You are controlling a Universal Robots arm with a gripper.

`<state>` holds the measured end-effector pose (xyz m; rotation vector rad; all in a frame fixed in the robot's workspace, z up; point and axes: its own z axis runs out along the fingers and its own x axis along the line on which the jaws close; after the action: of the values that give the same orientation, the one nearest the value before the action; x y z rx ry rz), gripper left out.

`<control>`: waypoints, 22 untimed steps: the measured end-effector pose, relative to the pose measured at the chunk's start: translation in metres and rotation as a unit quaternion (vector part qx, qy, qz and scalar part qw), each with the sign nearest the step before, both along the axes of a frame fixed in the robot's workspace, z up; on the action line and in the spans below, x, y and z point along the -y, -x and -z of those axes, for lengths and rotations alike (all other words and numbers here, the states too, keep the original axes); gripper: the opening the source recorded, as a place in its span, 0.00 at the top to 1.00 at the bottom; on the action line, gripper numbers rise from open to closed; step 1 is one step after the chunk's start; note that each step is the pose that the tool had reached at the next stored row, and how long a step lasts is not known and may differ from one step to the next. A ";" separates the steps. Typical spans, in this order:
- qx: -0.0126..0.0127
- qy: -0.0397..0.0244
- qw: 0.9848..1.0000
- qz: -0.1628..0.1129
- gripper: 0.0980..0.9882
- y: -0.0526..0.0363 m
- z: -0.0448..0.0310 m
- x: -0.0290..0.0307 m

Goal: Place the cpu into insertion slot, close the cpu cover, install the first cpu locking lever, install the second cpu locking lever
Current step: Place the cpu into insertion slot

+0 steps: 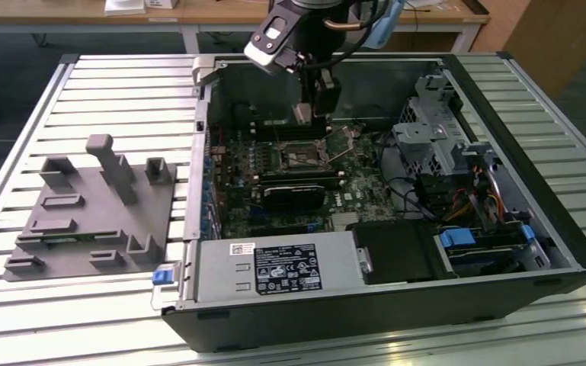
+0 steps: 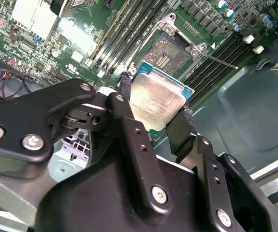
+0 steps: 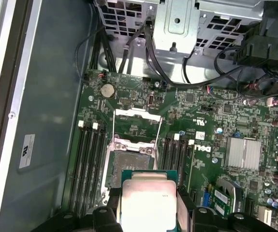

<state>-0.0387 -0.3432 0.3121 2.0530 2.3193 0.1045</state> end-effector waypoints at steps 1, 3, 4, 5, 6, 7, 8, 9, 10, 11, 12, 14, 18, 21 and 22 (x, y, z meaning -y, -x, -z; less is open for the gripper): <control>0.000 0.000 1.000 0.001 0.50 0.0000 0.0008 -0.0002; 0.000 0.000 1.000 0.006 0.50 0.0000 0.0021 -0.0004; 0.000 0.000 1.000 0.009 0.50 0.0000 0.0027 -0.0004; 0.000 0.000 1.000 0.012 0.50 0.0000 0.0032 -0.0005; 0.000 0.000 1.000 0.014 0.50 0.0000 0.0036 -0.0005; 0.000 0.000 1.000 0.016 0.50 0.0000 0.0039 -0.0005; 0.000 0.000 1.000 0.018 0.50 0.0000 0.0042 -0.0005; 0.000 0.000 1.000 0.020 0.50 0.0000 0.0044 -0.0005; 0.000 0.000 1.000 0.021 0.50 0.0000 0.0046 -0.0005; 0.000 0.000 1.000 0.022 0.50 0.0000 0.0049 -0.0005; 0.000 0.000 1.000 0.023 0.50 0.0000 0.0052 -0.0005; 0.000 0.000 1.000 0.024 0.50 0.0000 0.0056 -0.0005; 0.000 0.000 1.000 0.024 0.50 0.0000 0.0069 -0.0005; 0.000 0.000 1.000 0.024 0.50 0.0000 0.0075 -0.0005; 0.000 0.001 1.000 0.024 0.50 0.0000 0.0079 -0.0005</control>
<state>-0.0387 -0.3427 0.3042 2.1058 2.2681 0.1010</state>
